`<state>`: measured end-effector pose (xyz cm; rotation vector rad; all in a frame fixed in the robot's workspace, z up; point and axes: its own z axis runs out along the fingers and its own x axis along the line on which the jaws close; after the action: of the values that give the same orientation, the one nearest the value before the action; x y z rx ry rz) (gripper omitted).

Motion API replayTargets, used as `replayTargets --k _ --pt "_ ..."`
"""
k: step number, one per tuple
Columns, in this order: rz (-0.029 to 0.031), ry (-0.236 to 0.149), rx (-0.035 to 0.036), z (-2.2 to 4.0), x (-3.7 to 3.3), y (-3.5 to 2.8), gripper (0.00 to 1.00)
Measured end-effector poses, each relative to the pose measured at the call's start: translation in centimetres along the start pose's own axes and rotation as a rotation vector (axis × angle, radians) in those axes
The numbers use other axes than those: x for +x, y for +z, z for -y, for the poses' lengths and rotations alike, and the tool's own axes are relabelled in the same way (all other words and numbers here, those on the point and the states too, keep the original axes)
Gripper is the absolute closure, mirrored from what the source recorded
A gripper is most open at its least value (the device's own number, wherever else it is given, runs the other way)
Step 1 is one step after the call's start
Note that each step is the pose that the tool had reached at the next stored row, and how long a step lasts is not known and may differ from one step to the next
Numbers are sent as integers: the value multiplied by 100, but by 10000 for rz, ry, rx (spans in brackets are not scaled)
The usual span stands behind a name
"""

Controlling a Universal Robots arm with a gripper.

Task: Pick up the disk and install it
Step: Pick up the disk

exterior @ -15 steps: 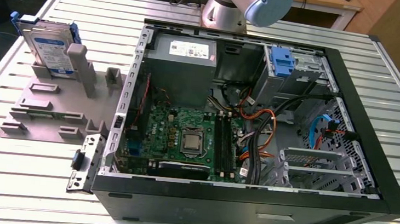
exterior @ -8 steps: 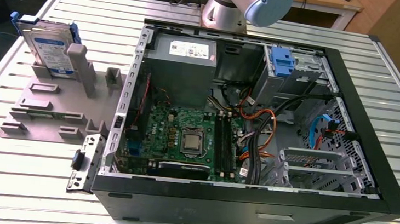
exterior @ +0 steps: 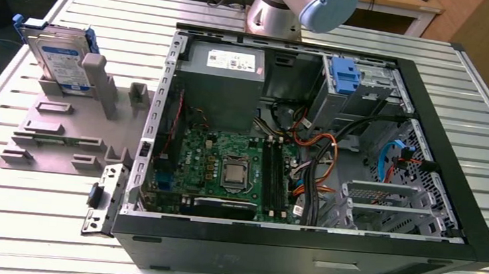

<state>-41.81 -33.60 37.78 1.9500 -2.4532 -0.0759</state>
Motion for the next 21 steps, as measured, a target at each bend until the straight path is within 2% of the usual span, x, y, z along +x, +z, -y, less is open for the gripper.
replayTargets --k 5,8,9,10,11,12,15,16,17,19,20,21 --pt "7 -59 26 -72 18 39 89" --pt "-1 -277 35 -73 20 67 89" --pt "-2 -416 45 -73 20 77 83" --pt "-5 -555 55 -73 20 86 83" --pt "-8 -674 59 -72 20 97 71" --pt "-11 -778 61 -71 21 112 71" --pt "-26 -1042 55 -72 16 162 59" --pt "-30 -1094 54 -71 15 180 53" --pt "-31 -1129 54 -70 14 198 53" --pt "-32 -1165 54 -70 12 236 42" --pt "-33 -1183 53 -71 12 254 42" --pt "-35 -1212 52 -73 13 271 36"
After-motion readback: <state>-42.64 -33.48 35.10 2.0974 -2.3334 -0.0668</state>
